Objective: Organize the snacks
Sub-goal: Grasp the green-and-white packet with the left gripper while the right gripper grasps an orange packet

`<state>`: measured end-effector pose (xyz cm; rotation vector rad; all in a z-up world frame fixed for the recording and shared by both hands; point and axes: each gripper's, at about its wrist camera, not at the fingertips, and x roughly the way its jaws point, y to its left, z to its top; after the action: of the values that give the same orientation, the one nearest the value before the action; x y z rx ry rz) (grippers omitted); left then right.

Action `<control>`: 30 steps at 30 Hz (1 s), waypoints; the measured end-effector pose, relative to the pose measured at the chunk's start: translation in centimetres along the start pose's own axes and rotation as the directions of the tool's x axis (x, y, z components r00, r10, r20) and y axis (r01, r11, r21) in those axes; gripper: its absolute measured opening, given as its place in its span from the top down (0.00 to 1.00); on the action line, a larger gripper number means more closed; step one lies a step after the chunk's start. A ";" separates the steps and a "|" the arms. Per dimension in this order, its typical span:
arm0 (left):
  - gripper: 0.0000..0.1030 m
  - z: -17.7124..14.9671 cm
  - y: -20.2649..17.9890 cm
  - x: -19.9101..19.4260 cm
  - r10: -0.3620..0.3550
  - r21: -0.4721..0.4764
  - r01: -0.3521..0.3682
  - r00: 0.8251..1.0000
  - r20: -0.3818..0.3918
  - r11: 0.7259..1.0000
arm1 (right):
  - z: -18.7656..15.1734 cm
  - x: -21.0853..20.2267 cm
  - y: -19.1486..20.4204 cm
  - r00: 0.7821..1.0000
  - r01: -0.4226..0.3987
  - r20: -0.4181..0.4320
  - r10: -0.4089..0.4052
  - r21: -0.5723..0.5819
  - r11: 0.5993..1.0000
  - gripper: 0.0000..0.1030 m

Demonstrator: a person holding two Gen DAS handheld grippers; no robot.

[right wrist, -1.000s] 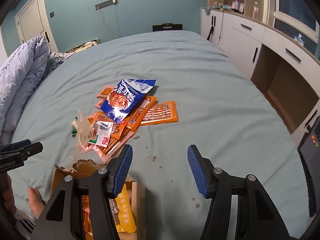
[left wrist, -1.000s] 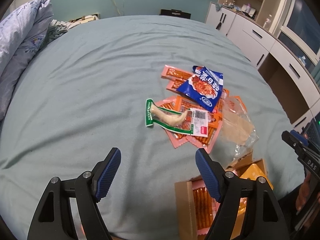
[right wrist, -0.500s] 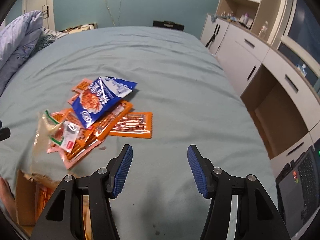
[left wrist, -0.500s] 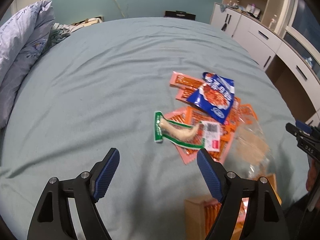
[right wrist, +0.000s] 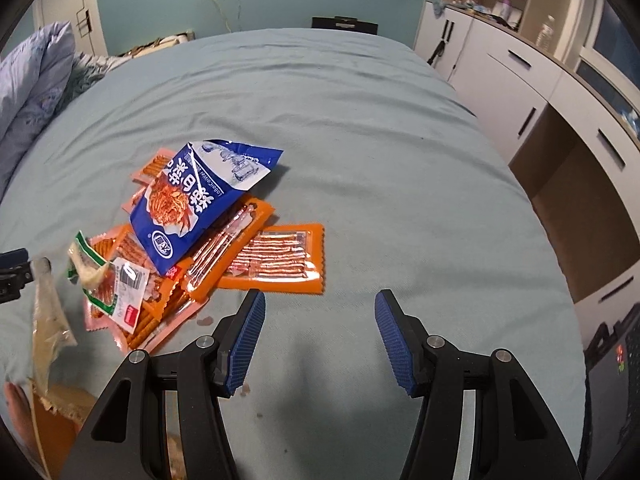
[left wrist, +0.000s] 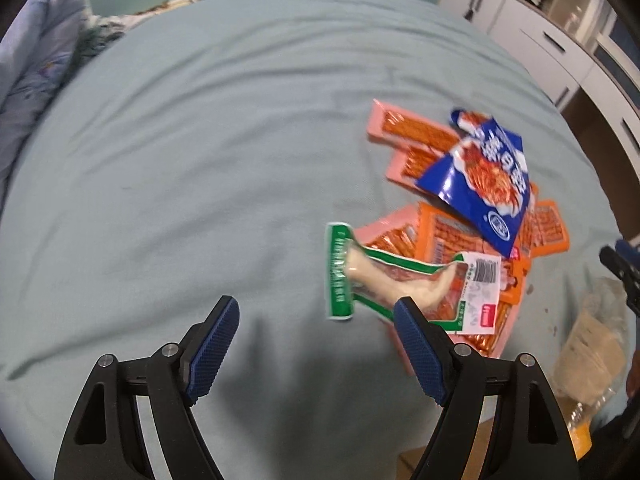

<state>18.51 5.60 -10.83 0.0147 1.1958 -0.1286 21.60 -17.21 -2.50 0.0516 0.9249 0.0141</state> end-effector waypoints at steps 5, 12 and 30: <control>0.22 0.7 -1.8 1.9 -0.083 0.032 0.084 0.996 -0.043 0.996 | 0.6 2.5 0.9 0.999 0.013 -0.035 -0.014 -0.024 1.000 0.46; 0.18 1.2 -3.7 4.3 -0.110 0.089 0.116 0.991 -0.078 0.989 | 2.1 5.6 1.5 0.994 -0.085 -0.076 0.085 0.002 0.996 0.46; 0.78 4.2 -3.3 4.6 -0.139 0.022 0.140 0.989 -0.053 0.990 | 9.5 13.1 8.7 0.957 -0.288 -0.061 0.284 -0.071 0.955 0.34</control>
<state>23.74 1.60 -13.37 -0.0439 1.2461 -0.2674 37.21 -8.46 -6.83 0.1118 0.9601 0.3221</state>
